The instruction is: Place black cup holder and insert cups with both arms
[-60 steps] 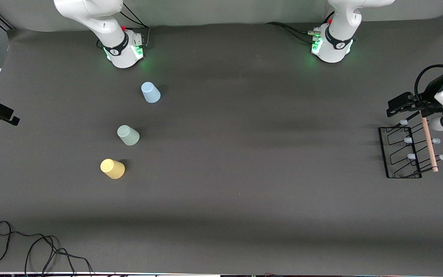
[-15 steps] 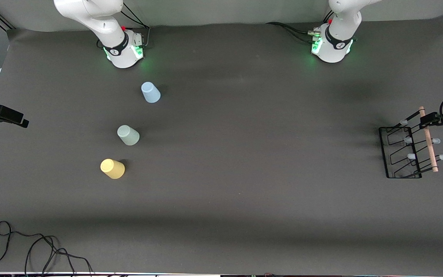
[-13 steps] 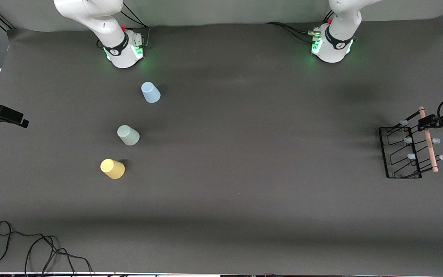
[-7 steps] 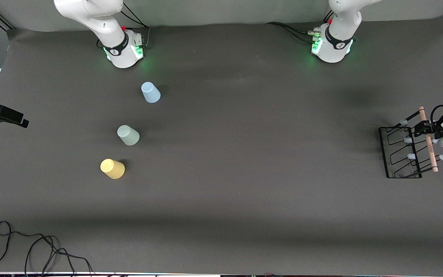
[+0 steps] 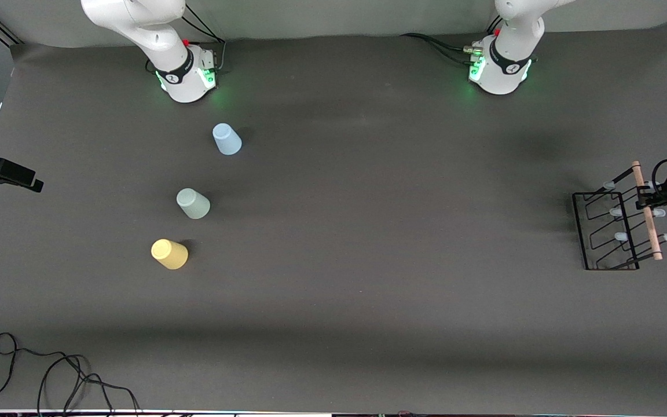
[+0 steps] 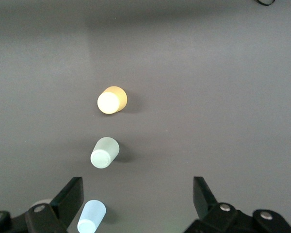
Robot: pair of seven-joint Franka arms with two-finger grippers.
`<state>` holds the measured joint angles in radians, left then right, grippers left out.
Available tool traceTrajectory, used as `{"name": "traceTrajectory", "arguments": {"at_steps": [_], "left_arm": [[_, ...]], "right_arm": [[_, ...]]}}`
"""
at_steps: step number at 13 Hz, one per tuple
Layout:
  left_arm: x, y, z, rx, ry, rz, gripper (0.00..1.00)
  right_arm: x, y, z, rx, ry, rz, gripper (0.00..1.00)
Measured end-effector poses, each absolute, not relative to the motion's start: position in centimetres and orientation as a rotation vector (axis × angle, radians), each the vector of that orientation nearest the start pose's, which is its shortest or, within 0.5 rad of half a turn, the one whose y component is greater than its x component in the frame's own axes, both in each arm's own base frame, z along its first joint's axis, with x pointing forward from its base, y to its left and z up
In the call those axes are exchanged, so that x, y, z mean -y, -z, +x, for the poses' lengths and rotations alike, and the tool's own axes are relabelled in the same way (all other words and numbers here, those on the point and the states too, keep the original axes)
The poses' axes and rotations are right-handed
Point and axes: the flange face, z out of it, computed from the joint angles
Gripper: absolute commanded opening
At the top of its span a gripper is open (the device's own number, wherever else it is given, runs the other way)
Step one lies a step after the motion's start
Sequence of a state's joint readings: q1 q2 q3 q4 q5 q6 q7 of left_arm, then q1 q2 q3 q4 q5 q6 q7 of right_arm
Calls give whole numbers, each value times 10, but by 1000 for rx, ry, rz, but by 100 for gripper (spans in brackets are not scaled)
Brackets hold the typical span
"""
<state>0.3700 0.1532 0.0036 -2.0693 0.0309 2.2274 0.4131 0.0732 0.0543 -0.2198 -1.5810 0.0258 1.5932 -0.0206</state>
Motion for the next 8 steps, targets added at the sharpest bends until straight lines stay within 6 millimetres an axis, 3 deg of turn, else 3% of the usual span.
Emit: {"name": "traceTrajectory", "arguments": {"at_steps": [2, 5, 6, 8], "left_arm": [[-213, -407, 542, -53, -70, -3152, 0], [-210, -505, 550, -48, -100, -3159, 0], [-199, -528, 553, -75, -103, -3159, 0], [-155, -550, 566, -139, -97, -3154, 0]], "right_arm": [[78, -592, 566, -198, -62, -3117, 100], [78, -592, 566, -199, -62, -3117, 100], [78, -592, 566, -198, -62, -3117, 100], [78, -592, 566, -198, -62, -3117, 100]]}}
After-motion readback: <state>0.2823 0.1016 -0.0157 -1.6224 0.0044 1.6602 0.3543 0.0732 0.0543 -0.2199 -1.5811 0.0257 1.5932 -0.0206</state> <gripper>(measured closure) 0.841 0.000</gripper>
